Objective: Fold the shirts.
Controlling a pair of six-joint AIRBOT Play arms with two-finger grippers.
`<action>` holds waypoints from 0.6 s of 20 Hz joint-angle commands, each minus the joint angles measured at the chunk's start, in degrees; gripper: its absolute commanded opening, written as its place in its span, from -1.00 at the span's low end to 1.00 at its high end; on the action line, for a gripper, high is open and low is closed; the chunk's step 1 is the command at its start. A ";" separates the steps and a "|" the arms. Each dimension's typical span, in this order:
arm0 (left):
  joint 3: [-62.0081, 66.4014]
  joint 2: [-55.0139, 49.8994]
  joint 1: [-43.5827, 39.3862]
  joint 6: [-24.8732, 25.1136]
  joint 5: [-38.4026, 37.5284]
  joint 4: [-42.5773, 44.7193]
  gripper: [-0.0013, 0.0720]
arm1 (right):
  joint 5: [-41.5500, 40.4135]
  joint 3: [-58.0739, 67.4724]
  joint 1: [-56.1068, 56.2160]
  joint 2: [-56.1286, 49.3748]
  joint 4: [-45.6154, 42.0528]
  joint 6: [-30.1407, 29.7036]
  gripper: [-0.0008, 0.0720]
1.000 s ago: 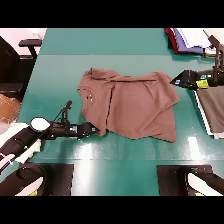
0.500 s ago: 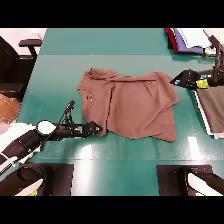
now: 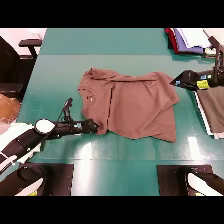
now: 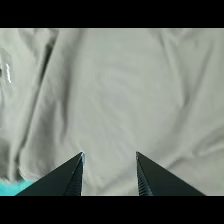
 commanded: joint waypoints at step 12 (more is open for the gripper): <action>24.06 0.98 23.28 0.55 -15.61 34.62 -0.89 | 4.42 -44.41 -19.26 11.91 -3.91 -0.17 0.40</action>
